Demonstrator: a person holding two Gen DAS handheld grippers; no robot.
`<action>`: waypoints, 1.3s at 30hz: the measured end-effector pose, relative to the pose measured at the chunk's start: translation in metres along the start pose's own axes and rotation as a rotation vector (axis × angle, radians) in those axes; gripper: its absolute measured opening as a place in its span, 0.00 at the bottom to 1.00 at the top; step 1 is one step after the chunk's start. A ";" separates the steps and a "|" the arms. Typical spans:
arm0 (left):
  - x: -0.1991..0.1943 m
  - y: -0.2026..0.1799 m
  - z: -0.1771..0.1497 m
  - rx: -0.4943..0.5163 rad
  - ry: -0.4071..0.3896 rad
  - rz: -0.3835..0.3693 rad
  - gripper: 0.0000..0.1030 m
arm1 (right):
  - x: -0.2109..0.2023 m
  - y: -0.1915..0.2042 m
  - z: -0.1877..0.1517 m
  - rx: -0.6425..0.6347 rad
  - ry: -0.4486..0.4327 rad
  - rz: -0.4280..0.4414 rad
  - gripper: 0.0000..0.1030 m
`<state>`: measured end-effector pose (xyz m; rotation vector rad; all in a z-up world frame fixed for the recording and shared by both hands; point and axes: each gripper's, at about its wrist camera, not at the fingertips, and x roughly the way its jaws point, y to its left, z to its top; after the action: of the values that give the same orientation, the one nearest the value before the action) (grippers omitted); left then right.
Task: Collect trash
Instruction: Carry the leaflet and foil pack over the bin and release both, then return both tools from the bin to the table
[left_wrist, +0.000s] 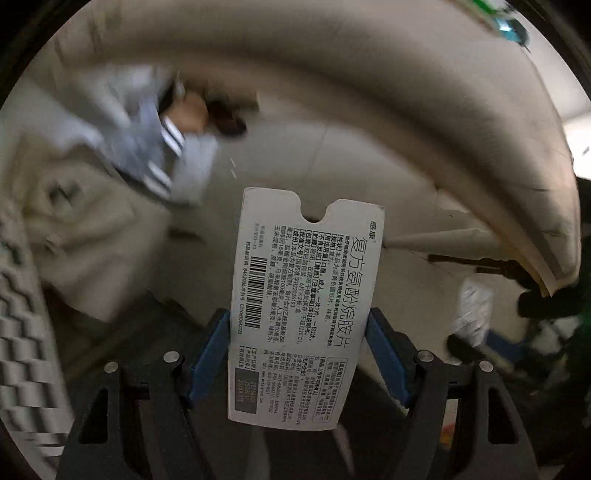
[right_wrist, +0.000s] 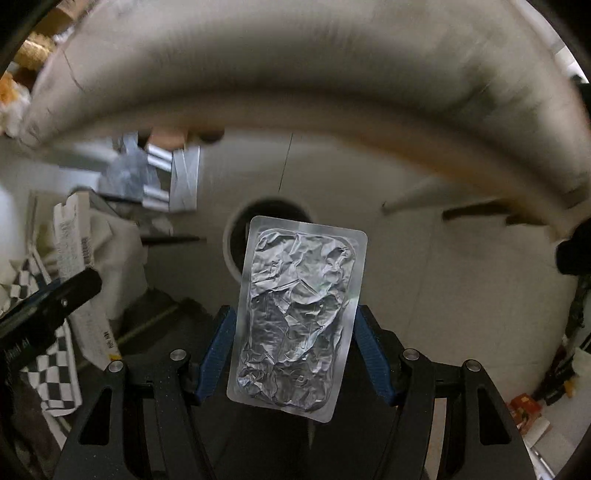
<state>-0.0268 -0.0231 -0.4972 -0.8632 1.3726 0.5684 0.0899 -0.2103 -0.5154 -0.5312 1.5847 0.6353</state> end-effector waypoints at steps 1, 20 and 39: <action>0.021 0.007 0.002 -0.027 0.020 -0.023 0.69 | 0.019 -0.002 0.000 0.001 0.015 0.006 0.65; 0.298 0.073 0.056 -0.200 0.258 -0.249 1.00 | 0.310 -0.037 0.067 0.011 0.120 0.141 0.77; 0.197 0.059 -0.008 -0.059 0.048 0.192 1.00 | 0.237 0.000 0.055 -0.141 0.004 -0.111 1.00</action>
<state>-0.0505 -0.0214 -0.7019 -0.8013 1.4986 0.7432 0.1049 -0.1670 -0.7543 -0.7210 1.5095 0.6654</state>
